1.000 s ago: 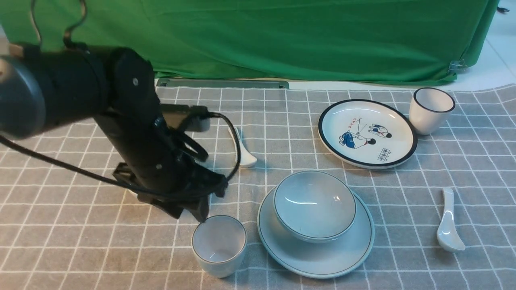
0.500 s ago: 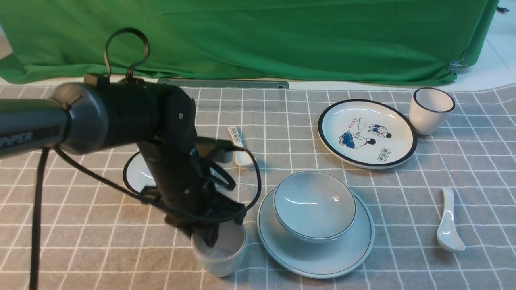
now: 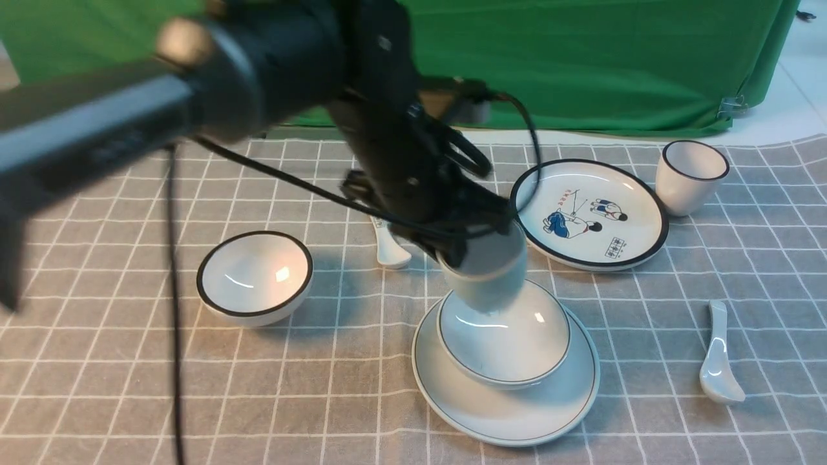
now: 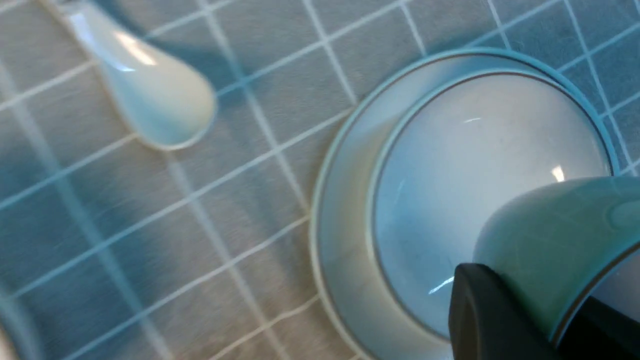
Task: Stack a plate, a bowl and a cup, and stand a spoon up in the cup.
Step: Use the left arm to put the blue teacup into the blue rice bowl in the middle, then use the right arm to grab a blue soup spoon
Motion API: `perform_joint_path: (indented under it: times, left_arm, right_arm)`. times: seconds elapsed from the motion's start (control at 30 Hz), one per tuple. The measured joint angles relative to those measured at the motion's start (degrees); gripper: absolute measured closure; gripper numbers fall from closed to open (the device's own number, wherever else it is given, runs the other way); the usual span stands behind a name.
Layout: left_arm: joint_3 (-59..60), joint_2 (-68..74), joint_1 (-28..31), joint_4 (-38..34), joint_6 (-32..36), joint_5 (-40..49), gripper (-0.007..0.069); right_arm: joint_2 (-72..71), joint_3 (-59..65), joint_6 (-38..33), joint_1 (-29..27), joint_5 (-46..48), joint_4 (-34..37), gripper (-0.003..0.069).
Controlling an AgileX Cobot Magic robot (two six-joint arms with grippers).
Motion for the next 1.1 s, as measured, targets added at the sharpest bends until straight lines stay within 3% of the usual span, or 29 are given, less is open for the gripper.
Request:
perform_joint_path:
  times: [0.5,0.63,0.83,0.9,1.0,1.1]
  left_arm:
    - [-6.37,10.22,-1.95,4.45,-2.24,2.59,0.0573]
    - [-6.55,10.22,-1.95,4.45,-2.38,2.53,0.0468]
    - [-11.72,8.96,-1.95,4.35,-2.72,5.56,0.0221]
    - [-13.83,7.3,-1.95,4.58,-1.45,7.37,0.0197]
    - [-14.38,3.59,-1.95,5.61,-0.96,8.07,0.0272]
    - [-10.74,-3.66,-1.83,8.94,-0.85,8.31,0.0507]
  right_arm:
    - [0.0,0.0,-0.24,0.0,0.0,0.0,0.0624]
    - [0.19,0.0,-0.28,0.0,0.0,0.0,0.0624]
    - [10.16,-4.0,2.84,-0.65,3.76,-6.12,0.0628]
    - [16.49,-7.0,3.57,-2.24,5.27,-8.49,0.0639]
    - [25.78,-10.83,3.52,-4.82,5.68,-8.46,0.0641]
    - [37.63,-15.77,4.8,-6.33,4.6,-7.86,0.0622]
